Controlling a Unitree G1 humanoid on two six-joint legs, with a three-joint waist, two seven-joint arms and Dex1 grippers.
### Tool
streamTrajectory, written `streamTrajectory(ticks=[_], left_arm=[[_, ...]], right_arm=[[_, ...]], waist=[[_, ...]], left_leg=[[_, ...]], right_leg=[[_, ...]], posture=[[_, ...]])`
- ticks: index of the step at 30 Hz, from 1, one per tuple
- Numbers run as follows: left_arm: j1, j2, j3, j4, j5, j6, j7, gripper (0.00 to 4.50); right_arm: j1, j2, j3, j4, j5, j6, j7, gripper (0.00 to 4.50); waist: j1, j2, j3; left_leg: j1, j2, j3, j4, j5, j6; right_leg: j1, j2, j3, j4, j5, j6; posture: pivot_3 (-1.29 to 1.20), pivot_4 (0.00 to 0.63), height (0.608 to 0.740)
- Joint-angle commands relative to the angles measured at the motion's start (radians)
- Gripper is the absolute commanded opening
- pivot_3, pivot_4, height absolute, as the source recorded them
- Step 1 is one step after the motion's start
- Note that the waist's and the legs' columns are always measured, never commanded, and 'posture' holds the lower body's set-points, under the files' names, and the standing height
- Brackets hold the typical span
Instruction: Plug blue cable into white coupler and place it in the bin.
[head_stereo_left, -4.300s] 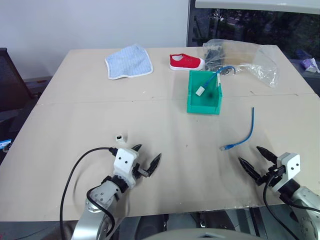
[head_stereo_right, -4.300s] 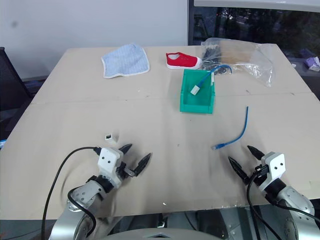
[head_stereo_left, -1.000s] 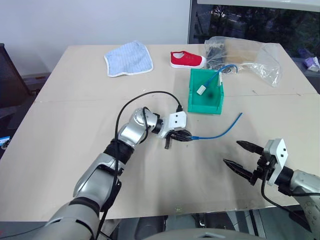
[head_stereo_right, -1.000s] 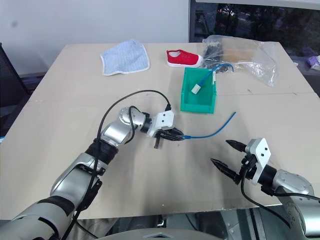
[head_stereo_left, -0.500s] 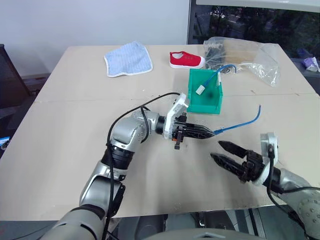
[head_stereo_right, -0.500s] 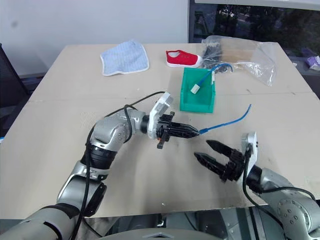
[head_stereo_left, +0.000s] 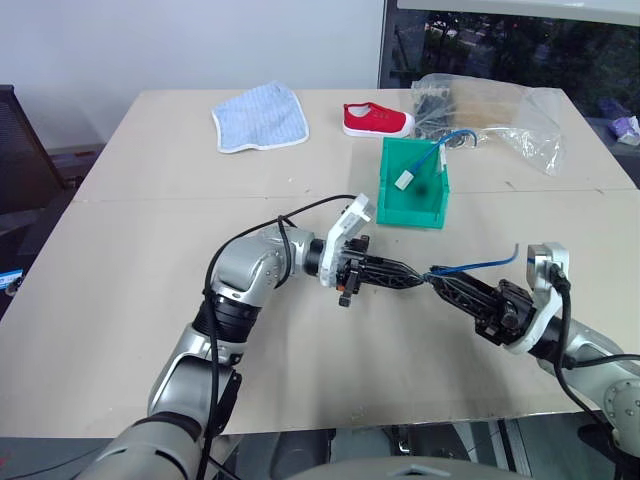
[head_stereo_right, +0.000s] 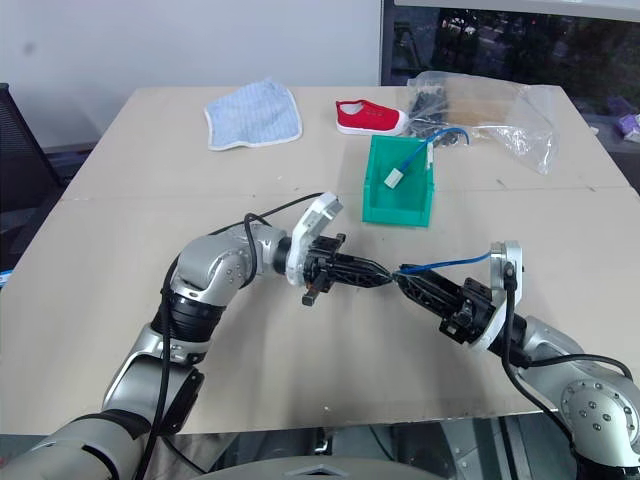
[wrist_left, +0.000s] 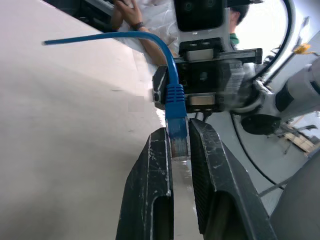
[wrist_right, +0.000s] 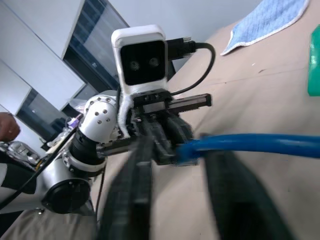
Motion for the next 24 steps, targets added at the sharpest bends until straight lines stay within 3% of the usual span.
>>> streamTrajectory(ticks=[1,8,9,13,16,17,21,24], left_arm=[[0.001,-0.001,0.009,-0.033,-0.023,0.008,0.016,0.0],[0.014,-0.005,0.014,-0.05,-0.023,-0.053,0.007,0.0],[0.017,0.002,0.008,-0.057,-0.02,-0.06,0.001,0.97],[0.086,0.037,0.043,-0.183,-0.036,-0.058,0.07,2.56],[0.173,0.064,0.111,-0.335,-0.07,-0.042,0.167,4.09],[0.229,0.056,0.17,-0.414,-0.087,-0.053,0.237,4.35],[0.4,-0.008,0.348,-0.658,-0.071,-0.102,0.543,4.35],[0.535,-0.033,0.407,-0.791,0.121,-0.186,0.78,4.35]], right_arm=[[-0.01,-0.007,0.02,-0.042,0.026,-0.001,0.013,0.03],[-0.049,-0.002,0.032,-0.017,0.036,0.0,0.0,0.03],[-0.053,0.0,0.031,-0.014,0.042,0.0,-0.003,0.0],[-0.067,-0.042,-0.002,0.037,0.014,-0.006,0.032,0.0],[-0.08,-0.086,-0.035,0.098,-0.032,-0.024,0.078,0.0],[-0.095,-0.099,-0.047,0.129,-0.045,-0.032,0.097,0.0],[-0.16,-0.112,-0.074,0.232,-0.091,-0.059,0.14,0.0],[-0.196,-0.109,-0.066,0.287,-0.131,-0.066,0.176,0.0]], waist=[[0.0,0.0,0.0],[0.0,0.0,0.0],[0.0,0.0,0.0],[-0.001,0.0,0.0],[-0.003,0.0,0.0],[-0.004,0.0,0.0],[-0.001,0.0,0.0],[0.003,0.0,0.0]], left_leg=[[0.0,0.0,0.0,0.0,0.0,0.0],[0.0,0.0,0.0,0.0,0.0,0.0],[0.0,0.0,0.0,0.0,0.0,0.0],[0.0,0.0,0.0,0.0,0.0,0.0],[0.0,0.001,0.001,0.0,0.0,0.0],[0.0,0.002,0.001,0.0,0.0,0.0],[0.0,0.003,0.001,0.0,0.0,0.0],[0.001,0.003,0.001,0.0,0.0,0.0]], right_leg=[[0.0,0.0,0.0,0.0,0.0,0.0],[0.0,0.0,0.0,0.0,0.0,0.0],[0.0,0.0,0.0,0.0,0.0,0.0],[0.0,0.0,0.0,-0.001,0.0,0.0],[0.0,0.0,0.002,-0.001,0.0,0.0],[0.0,-0.001,0.002,-0.002,0.0,0.0],[0.0,-0.001,0.002,-0.001,0.0,0.0],[0.001,-0.002,0.003,-0.001,0.0,0.0]], posture=[[0.0,0.15,0.74],[0.0,0.15,0.74],[0.0,0.15,0.74],[0.0,0.15,0.74],[0.0,0.15,0.74],[0.0,0.15,0.74],[0.0,0.15,0.74],[0.0,0.15,0.74]])
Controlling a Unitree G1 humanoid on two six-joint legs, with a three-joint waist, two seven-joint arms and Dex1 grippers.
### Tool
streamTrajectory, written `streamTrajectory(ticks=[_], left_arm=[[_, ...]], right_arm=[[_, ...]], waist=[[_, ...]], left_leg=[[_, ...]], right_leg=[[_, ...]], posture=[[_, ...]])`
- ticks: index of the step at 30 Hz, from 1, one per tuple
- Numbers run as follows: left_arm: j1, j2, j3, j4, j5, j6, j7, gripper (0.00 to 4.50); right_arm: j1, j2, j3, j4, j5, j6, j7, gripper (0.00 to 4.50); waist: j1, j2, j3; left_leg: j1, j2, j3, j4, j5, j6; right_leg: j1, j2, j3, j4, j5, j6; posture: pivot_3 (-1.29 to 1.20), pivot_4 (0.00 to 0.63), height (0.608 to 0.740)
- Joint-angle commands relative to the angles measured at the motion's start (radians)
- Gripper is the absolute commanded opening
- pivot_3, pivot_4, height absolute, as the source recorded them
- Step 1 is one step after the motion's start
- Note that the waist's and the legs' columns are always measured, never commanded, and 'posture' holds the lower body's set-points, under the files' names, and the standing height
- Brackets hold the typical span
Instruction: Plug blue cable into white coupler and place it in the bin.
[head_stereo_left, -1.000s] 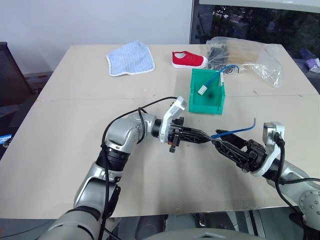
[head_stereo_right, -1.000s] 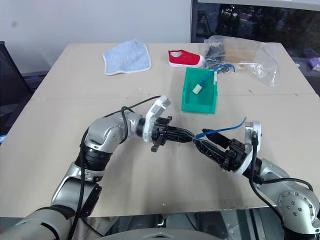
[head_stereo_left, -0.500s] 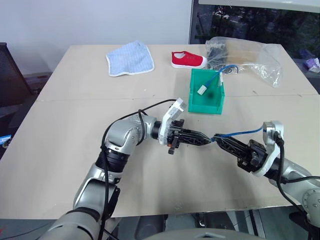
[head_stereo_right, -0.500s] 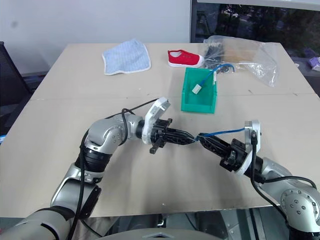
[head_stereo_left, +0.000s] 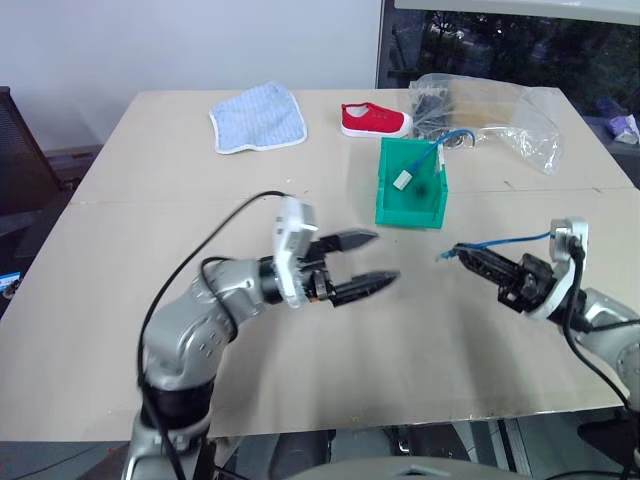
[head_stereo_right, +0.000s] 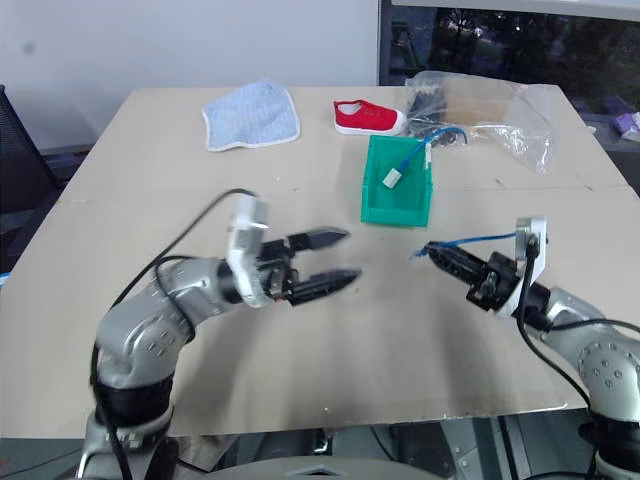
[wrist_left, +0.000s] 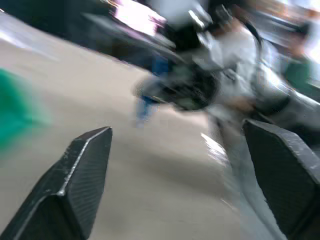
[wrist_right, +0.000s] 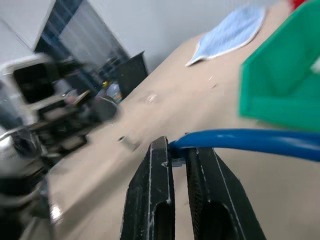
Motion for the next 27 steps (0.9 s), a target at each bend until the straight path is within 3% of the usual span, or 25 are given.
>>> streamTrajectory(ticks=[1,5,9,16,25,27], left_arm=[[0.146,0.007,0.083,-0.167,0.215,-0.104,0.24,4.35],[0.452,-0.02,0.197,-0.27,0.357,-0.224,0.348,4.35],[0.599,-0.08,0.146,-0.179,0.469,-0.336,0.43,4.35],[0.552,-0.158,0.094,0.024,0.474,-0.404,0.475,4.35],[0.45,-0.138,0.079,0.192,0.476,-0.461,0.466,4.35],[0.422,-0.135,0.079,0.219,0.477,-0.466,0.466,3.55]], right_arm=[[-0.034,-0.003,-0.013,0.03,-0.03,-0.023,0.048,0.0],[-0.075,0.008,0.007,0.062,-0.054,-0.014,0.076,0.0],[-0.112,0.027,0.035,0.08,-0.08,-0.006,0.084,0.0],[-0.131,0.053,0.048,0.042,-0.081,0.022,0.049,0.0],[-0.091,0.063,0.034,-0.003,-0.084,0.021,0.011,0.0],[-0.08,0.062,0.037,-0.011,-0.088,0.021,0.012,0.0]], waist=[[0.003,0.0,0.0],[-0.003,0.0,0.0],[0.013,0.0,0.0],[0.023,-0.001,-0.001],[0.023,-0.001,-0.001],[0.023,-0.001,-0.001]], left_leg=[[0.0,0.0,0.0,0.0,0.0,0.0],[0.002,0.0,0.002,-0.002,0.0,0.0],[0.001,-0.001,0.001,-0.002,0.0,0.0],[0.001,-0.003,0.002,0.002,0.0,0.0],[0.001,-0.002,0.0,-0.002,0.0,0.0],[0.0,-0.002,0.0,-0.002,0.0,0.0]], right_leg=[[0.0,0.0,0.0,0.0,0.0,0.0],[0.0,0.001,0.003,0.0,0.0,0.0],[0.0,-0.001,0.001,-0.002,0.0,-0.001],[0.002,-0.002,0.002,-0.002,-0.001,-0.003],[0.0,-0.001,-0.001,-0.002,0.0,-0.001],[0.0,-0.001,-0.002,-0.002,0.0,-0.001]], posture=[[0.0,0.15,0.74],[0.0,0.15,0.74],[0.0,0.15,0.74],[0.0,0.15,0.74],[0.0,0.15,0.74],[0.0,0.15,0.74]])
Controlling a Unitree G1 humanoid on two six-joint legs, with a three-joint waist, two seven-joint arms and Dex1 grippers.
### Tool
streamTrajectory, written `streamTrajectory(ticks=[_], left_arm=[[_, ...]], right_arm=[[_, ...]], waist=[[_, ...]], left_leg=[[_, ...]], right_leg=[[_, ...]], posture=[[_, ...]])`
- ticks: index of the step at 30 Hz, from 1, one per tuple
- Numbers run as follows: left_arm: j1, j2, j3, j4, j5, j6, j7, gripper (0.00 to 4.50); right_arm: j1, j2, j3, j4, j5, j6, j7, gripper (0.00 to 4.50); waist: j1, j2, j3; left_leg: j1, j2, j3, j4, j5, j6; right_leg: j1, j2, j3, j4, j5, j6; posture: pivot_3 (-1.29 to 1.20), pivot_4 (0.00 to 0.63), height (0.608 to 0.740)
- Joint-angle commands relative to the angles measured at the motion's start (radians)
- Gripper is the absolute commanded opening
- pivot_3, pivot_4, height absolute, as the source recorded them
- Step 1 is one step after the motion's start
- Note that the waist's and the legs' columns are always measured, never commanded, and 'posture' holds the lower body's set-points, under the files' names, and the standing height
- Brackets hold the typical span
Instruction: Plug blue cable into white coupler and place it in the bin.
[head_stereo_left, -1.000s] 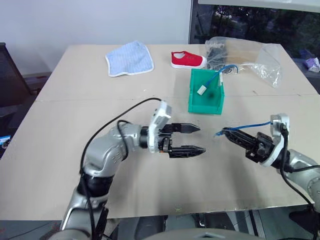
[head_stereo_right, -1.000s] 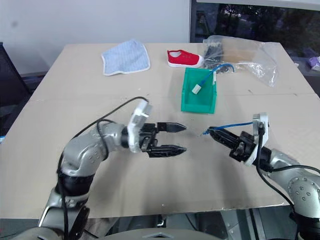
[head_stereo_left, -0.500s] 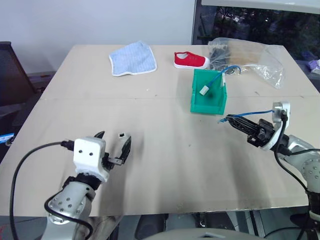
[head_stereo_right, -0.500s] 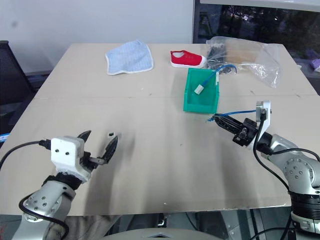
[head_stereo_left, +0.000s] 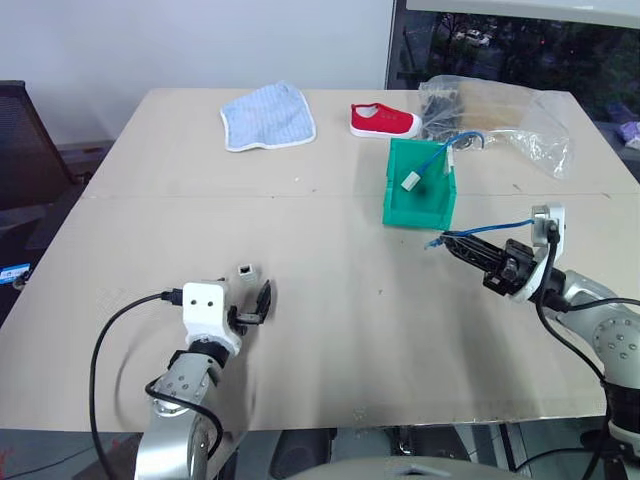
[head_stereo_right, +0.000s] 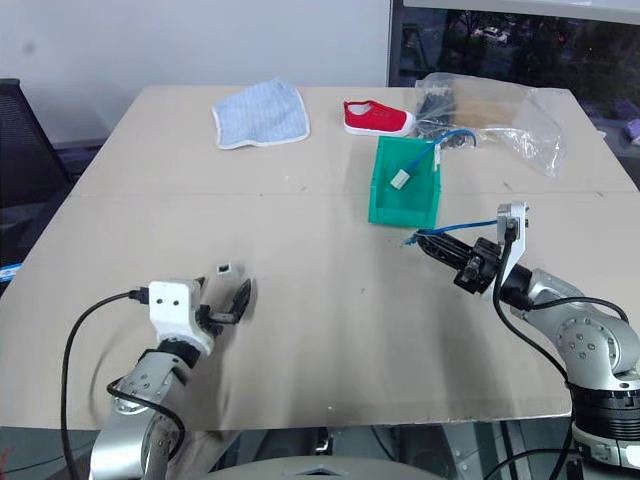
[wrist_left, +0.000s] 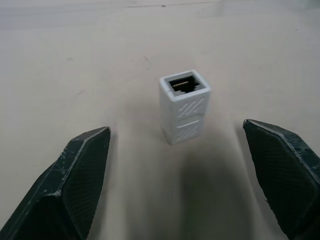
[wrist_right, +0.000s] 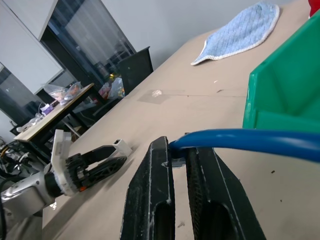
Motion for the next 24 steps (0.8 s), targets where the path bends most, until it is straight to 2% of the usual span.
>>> streamTrajectory(ticks=[1,6,10,12,15,19,22,24], left_arm=[[-0.034,0.011,-0.004,0.022,-0.002,-0.037,0.001,3.07],[-0.057,0.021,-0.003,0.068,0.007,-0.059,0.005,0.61],[-0.07,0.029,-0.013,0.084,0.009,-0.073,0.0,0.58],[-0.102,0.048,-0.048,0.089,-0.014,-0.08,-0.06,0.58],[-0.175,0.104,-0.131,0.118,-0.078,-0.091,-0.239,0.58],[-0.343,0.205,-0.28,0.24,-0.107,-0.139,-0.539,0.58],[-0.499,0.25,-0.398,0.403,-0.094,-0.227,-0.774,0.58],[-0.61,0.246,-0.448,0.534,-0.105,-0.254,-0.914,0.58]], right_arm=[[0.012,0.002,-0.018,-0.048,-0.001,-0.006,0.0,0.0],[0.013,-0.001,-0.02,-0.044,-0.008,-0.007,0.006,0.0],[0.015,0.003,-0.019,-0.045,-0.014,-0.01,0.008,0.0],[0.01,0.0,-0.016,-0.05,-0.021,-0.014,0.013,0.0],[-0.016,-0.005,-0.003,-0.066,-0.035,-0.018,0.018,0.0],[-0.068,-0.025,0.073,-0.089,-0.146,-0.062,0.054,0.0],[-0.105,-0.049,0.16,-0.084,-0.286,-0.148,0.112,0.0],[-0.121,-0.076,0.22,-0.077,-0.371,-0.214,0.175,0.0]], waist=[[-0.001,0.0,0.0],[-0.003,0.0,0.0],[-0.003,0.0,0.0],[-0.002,0.0,0.0],[0.002,0.0,0.0],[-0.002,0.0,0.0],[-0.004,0.001,0.0],[-0.004,0.001,0.0]], left_leg=[[0.0,0.0,0.0,0.0,0.0,0.0],[0.0,0.0,0.001,0.0,0.0,0.0],[0.0,0.0,0.0,0.0,0.0,0.0],[0.0,0.0,0.0,0.0,0.0,0.0],[0.0,-0.001,-0.001,0.0,0.0,0.0],[0.0,-0.001,0.001,0.001,0.0,0.0],[0.001,-0.002,0.001,0.001,0.0,0.0],[0.0,-0.002,0.0,0.0,0.0,0.0]], right_leg=[[0.0,0.0,0.0,0.0,0.0,0.0],[0.0,0.0,0.001,0.0,0.0,0.0],[0.0,0.0,0.001,0.0,0.0,0.0],[0.0,0.0,0.0,0.001,0.0,0.0],[0.0,0.0,-0.001,0.001,0.0,0.0],[0.0,0.0,0.001,0.0,0.0,0.0],[0.0,0.002,0.0,0.001,0.0,0.0],[-0.001,0.003,-0.001,0.0,0.0,0.0]], posture=[[0.0,0.15,0.74],[0.0,0.15,0.74],[0.0,0.15,0.74],[0.0,0.15,0.74],[0.0,0.15,0.74],[0.0,0.15,0.74],[0.0,0.15,0.74],[0.0,0.15,0.74]])
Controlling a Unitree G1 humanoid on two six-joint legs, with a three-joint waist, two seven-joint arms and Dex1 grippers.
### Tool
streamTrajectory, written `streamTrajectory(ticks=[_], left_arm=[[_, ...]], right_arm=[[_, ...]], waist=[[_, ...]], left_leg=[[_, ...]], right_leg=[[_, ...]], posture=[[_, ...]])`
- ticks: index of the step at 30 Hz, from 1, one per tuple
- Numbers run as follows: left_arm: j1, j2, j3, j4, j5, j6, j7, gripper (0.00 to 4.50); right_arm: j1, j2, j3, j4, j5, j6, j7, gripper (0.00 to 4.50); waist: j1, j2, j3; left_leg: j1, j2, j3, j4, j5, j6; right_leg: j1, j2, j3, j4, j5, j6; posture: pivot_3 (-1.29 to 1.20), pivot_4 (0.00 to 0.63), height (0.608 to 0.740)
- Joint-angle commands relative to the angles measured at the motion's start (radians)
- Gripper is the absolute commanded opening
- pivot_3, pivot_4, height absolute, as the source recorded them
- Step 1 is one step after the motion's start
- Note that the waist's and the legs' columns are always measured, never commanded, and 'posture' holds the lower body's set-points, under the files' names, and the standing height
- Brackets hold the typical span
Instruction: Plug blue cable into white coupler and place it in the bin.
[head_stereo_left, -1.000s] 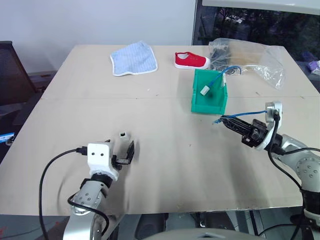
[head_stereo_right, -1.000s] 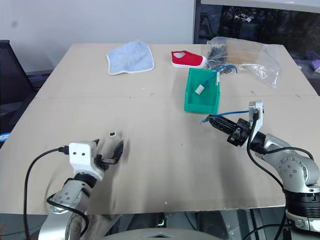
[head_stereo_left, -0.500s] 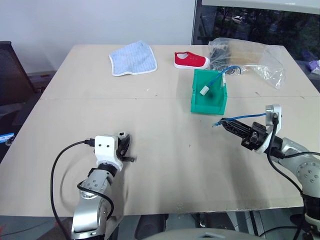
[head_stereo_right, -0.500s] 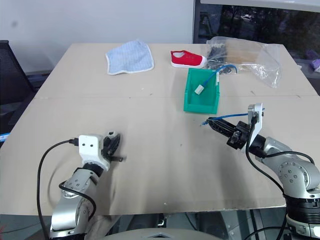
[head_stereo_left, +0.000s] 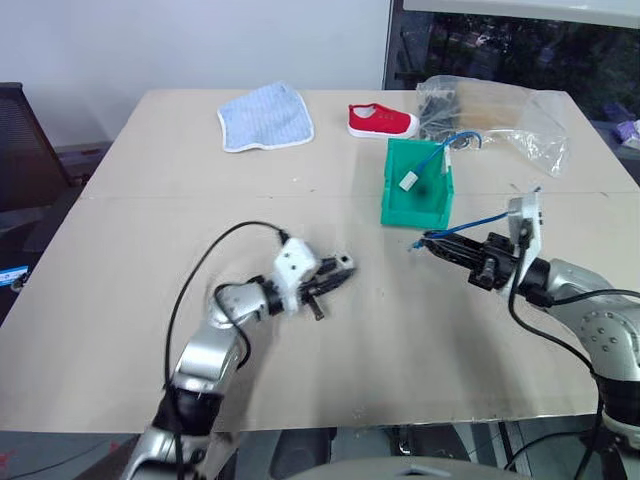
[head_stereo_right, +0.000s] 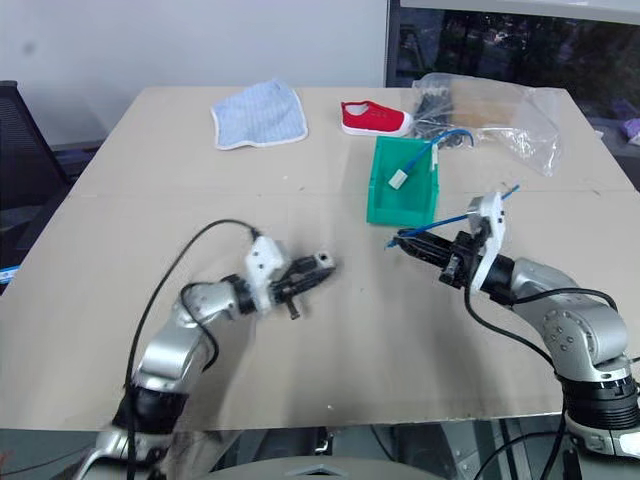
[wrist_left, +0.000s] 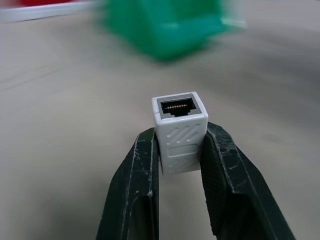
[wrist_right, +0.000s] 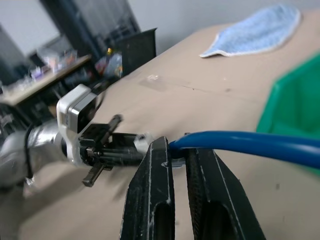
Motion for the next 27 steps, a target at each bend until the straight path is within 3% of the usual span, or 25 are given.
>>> streamTrajectory(ticks=[1,6,10,15,27], left_arm=[[-0.143,-0.011,-0.072,0.197,-0.019,-0.072,-0.228,0.58],[-0.375,-0.097,-0.149,0.602,0.067,-0.291,-0.405,0.58],[-0.466,-0.151,-0.158,0.787,0.118,-0.417,-0.443,0.58],[-0.495,-0.169,-0.146,0.861,0.137,-0.481,-0.476,0.58],[-0.487,-0.166,-0.13,0.866,0.149,-0.487,-0.482,0.58]], right_arm=[[-0.029,-0.04,0.073,-0.012,-0.131,-0.117,0.103,0.0],[-0.079,-0.078,0.172,0.068,-0.296,-0.25,0.212,0.0],[-0.108,-0.082,0.232,0.14,-0.4,-0.329,0.253,0.0],[-0.128,-0.054,0.262,0.197,-0.46,-0.383,0.274,0.0],[-0.143,-0.004,0.234,0.167,-0.433,-0.354,0.299,0.0]], waist=[[0.002,0.0,0.0],[0.003,0.0,0.0],[0.002,-0.001,0.0],[0.004,-0.001,0.0],[0.002,-0.001,0.0]], left_leg=[[0.0,0.0,0.0,0.0,0.0,0.0],[-0.002,0.0,0.003,0.0,0.0,0.0],[-0.004,0.0,0.004,0.001,0.0,0.0],[-0.003,0.0,0.003,0.001,0.0,0.0],[-0.002,0.0,-0.005,0.002,0.0,0.0]], right_leg=[[0.0,0.0,0.0,0.0,0.0,0.0],[0.0,0.0,-0.003,-0.001,0.0,0.0],[0.0,0.0,-0.002,-0.003,0.0,0.001],[0.0,0.0,-0.003,-0.002,0.0,0.001],[0.0,0.0,-0.004,0.002,0.0,0.001]], posture=[[0.0,0.15,0.74],[0.0,0.15,0.74],[0.0,0.15,0.74],[0.0,0.15,0.74],[0.0,0.15,0.74]])
